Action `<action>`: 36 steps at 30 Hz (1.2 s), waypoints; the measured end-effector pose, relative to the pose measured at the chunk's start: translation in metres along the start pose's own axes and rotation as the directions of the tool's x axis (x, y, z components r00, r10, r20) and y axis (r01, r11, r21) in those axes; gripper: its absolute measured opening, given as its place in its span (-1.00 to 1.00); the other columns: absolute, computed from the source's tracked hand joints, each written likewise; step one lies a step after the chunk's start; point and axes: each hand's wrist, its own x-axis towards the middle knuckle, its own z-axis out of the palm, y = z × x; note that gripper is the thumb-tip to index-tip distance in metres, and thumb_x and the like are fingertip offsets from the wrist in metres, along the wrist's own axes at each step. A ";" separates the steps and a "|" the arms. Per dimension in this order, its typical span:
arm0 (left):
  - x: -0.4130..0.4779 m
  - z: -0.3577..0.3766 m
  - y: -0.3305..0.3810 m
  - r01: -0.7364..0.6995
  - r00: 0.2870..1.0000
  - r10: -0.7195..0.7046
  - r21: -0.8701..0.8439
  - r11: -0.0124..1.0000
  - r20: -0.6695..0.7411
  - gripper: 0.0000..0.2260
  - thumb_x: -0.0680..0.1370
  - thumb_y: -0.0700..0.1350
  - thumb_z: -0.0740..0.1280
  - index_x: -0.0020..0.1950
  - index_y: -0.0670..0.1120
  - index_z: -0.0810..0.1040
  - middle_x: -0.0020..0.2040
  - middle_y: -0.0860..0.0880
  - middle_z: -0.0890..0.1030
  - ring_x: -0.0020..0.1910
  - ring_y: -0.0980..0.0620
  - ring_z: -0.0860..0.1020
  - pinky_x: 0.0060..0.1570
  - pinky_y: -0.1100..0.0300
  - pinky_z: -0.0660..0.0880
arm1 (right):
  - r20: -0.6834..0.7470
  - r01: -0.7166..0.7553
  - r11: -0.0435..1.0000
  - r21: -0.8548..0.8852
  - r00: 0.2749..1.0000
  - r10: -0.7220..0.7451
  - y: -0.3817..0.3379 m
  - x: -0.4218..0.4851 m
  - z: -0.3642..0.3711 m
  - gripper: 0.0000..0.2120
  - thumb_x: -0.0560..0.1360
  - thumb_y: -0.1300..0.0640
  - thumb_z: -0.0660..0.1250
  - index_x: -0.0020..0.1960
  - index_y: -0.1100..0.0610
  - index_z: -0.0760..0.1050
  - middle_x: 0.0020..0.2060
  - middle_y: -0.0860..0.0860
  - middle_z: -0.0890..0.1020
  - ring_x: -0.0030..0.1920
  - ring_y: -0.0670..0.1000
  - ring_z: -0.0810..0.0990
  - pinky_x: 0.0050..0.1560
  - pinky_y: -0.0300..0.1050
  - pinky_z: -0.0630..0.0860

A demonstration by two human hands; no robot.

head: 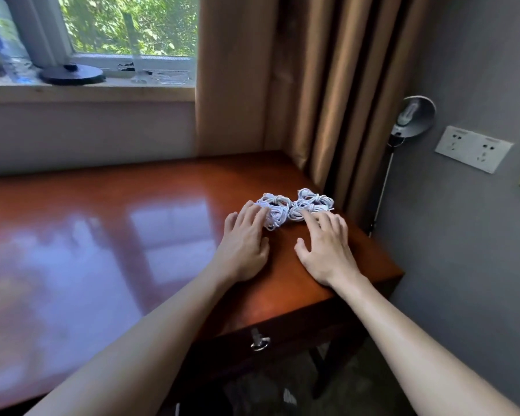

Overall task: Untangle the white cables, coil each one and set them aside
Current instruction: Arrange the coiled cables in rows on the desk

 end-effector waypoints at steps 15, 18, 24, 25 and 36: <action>-0.009 -0.010 0.005 0.093 0.994 -0.083 0.138 0.986 -0.074 -0.63 0.43 -0.26 0.29 0.21 0.00 0.50 0.32 0.05 0.49 0.42 -0.06 0.31 0.20 -0.03 0.07 | -0.047 -0.049 0.998 0.032 0.998 0.051 -0.002 -0.006 -0.004 -0.69 0.57 0.08 0.31 0.30 0.09 0.52 0.15 0.05 0.57 0.19 0.15 0.47 0.26 0.06 0.36; -0.011 -0.016 0.010 0.094 0.991 -0.077 0.160 0.983 -0.111 -0.72 0.45 -0.29 0.27 0.11 -0.03 0.48 0.06 0.02 0.60 0.24 -0.06 0.49 0.21 -0.03 0.12 | -0.018 -0.063 0.993 0.100 0.998 0.065 -0.008 -0.011 -0.010 -0.70 0.56 0.12 0.33 0.28 0.12 0.52 0.15 0.08 0.56 0.15 0.17 0.52 0.20 0.07 0.42; -0.035 -0.027 0.012 -0.021 0.989 0.061 0.274 0.962 -0.138 -0.75 0.42 -0.32 0.32 0.03 -0.07 0.48 -0.14 -0.03 0.57 -0.16 -0.14 0.59 0.07 0.00 0.27 | -0.024 -0.117 0.948 0.297 0.991 0.130 -0.022 -0.045 -0.022 -0.72 0.48 0.20 0.37 0.19 0.13 0.52 0.08 0.04 0.59 0.11 0.10 0.53 0.21 -0.03 0.44; -0.043 -0.029 0.010 -0.007 0.987 0.049 0.264 0.965 -0.154 -0.78 0.45 -0.30 0.34 0.04 -0.06 0.48 -0.12 -0.02 0.57 -0.17 -0.13 0.59 0.07 0.01 0.26 | -0.027 -0.111 0.941 0.320 0.992 0.126 -0.026 -0.053 -0.024 -0.72 0.47 0.22 0.37 0.18 0.13 0.51 0.07 0.03 0.61 0.09 0.09 0.53 0.20 -0.06 0.43; -0.156 -0.113 -0.015 0.031 0.999 -0.022 0.292 0.956 -0.035 -0.65 0.52 -0.04 0.43 0.29 -0.05 0.53 0.10 -0.06 0.58 -0.02 -0.14 0.63 0.08 -0.02 0.39 | 0.074 0.178 0.892 0.415 0.971 -0.228 -0.122 -0.117 -0.062 -0.78 0.44 0.25 0.36 0.06 0.08 0.49 -0.03 -0.07 0.56 0.03 -0.02 0.51 0.12 -0.11 0.47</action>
